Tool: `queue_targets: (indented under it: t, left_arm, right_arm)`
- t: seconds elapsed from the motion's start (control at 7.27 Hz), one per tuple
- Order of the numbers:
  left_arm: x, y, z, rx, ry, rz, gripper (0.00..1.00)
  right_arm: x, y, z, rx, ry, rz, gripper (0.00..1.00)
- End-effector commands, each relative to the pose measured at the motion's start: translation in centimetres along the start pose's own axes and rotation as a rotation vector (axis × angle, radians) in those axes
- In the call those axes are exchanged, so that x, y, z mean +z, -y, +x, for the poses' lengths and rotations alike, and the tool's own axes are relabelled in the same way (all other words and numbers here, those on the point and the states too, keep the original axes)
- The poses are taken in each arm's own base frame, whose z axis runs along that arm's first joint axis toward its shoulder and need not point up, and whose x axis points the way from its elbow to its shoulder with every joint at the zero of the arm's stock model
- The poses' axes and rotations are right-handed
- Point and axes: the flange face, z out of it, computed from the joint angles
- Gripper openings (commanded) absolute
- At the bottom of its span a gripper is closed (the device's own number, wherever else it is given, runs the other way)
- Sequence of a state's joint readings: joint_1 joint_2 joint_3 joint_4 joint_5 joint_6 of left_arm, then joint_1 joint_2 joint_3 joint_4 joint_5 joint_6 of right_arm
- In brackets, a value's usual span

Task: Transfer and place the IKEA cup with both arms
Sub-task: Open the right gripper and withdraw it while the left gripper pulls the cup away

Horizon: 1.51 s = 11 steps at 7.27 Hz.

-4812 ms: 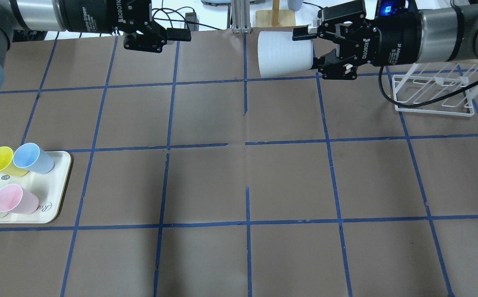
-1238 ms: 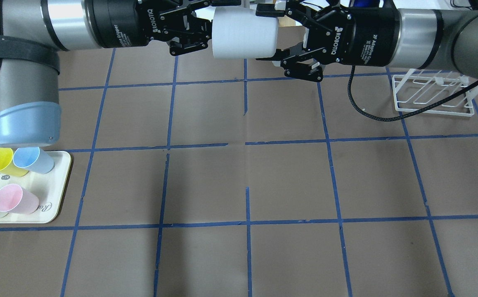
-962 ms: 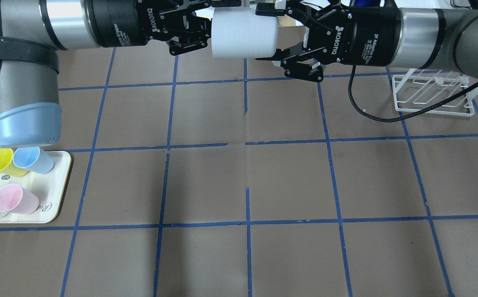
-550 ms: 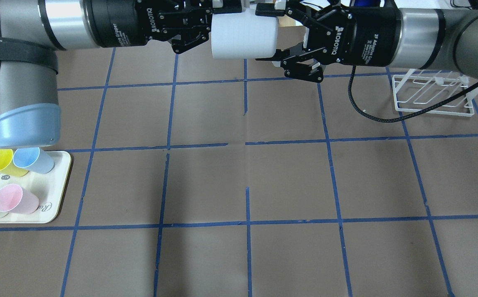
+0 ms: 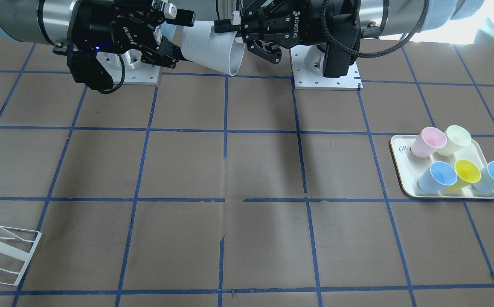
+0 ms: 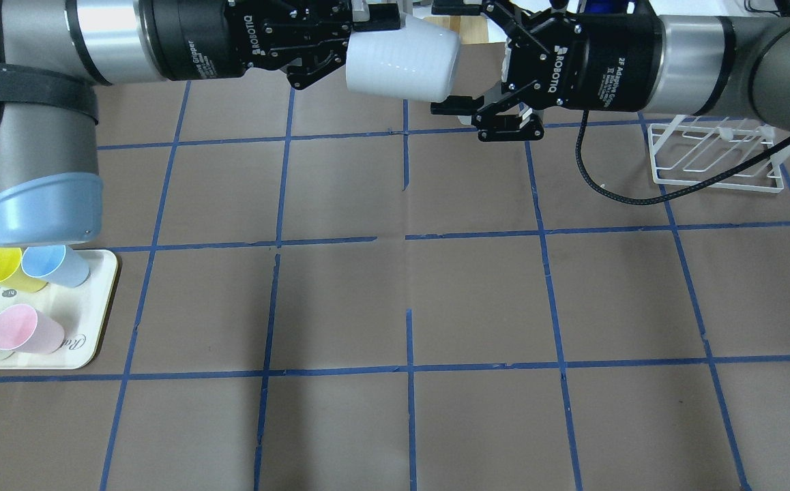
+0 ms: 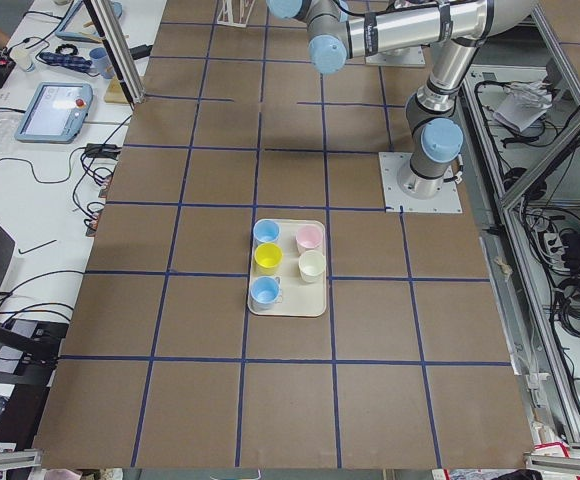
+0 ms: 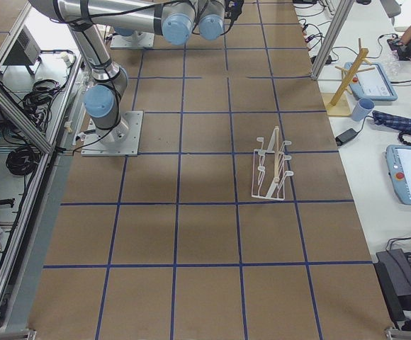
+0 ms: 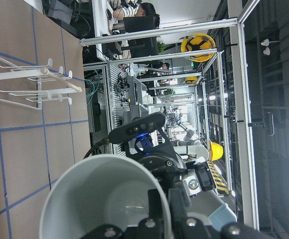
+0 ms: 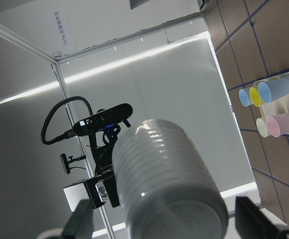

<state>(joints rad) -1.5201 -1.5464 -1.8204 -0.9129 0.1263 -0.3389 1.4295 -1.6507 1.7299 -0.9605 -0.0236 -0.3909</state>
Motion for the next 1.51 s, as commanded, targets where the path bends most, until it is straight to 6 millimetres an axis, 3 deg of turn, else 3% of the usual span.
queue_targets:
  t: [0.0,0.28,0.55,0.83,1.1,1.24,1.38]
  left_arm:
    - [-0.1,0.1,0.1,0.001,0.001,0.002,0.0]
    - [-0.2,0.1,0.2,0.001,0.056,0.024,0.0]
    - [-0.7,1.5,-0.6,0.018,0.259,0.106,0.0]
    - [-1.7,2.7,-3.2,0.004,0.505,0.19,0.0]
    - [-4.2,2.9,-6.5,-0.081,0.86,0.251,0.0]
    - [-5.4,2.5,-6.8,-0.087,0.989,0.231,0.0]
    - [-7.9,2.8,-6.3,-0.002,1.228,0.184,0.03]
  right_arm:
    - [-0.3,0.3,-0.3,0.039,-0.006,0.005,1.0]
    - [-3.3,1.1,0.4,0.019,-0.131,0.017,1.0]
    - [-5.9,1.7,0.8,0.022,-0.21,0.036,1.0]
    - [-10.6,2.3,1.8,0.039,-0.365,0.063,1.0]
    - [-12.2,2.0,0.2,0.014,-0.615,0.073,1.0]
    - [-13.6,2.5,0.2,0.008,-0.805,0.132,1.0]
    - [-14.4,1.7,0.1,0.001,-0.938,0.162,1.0]
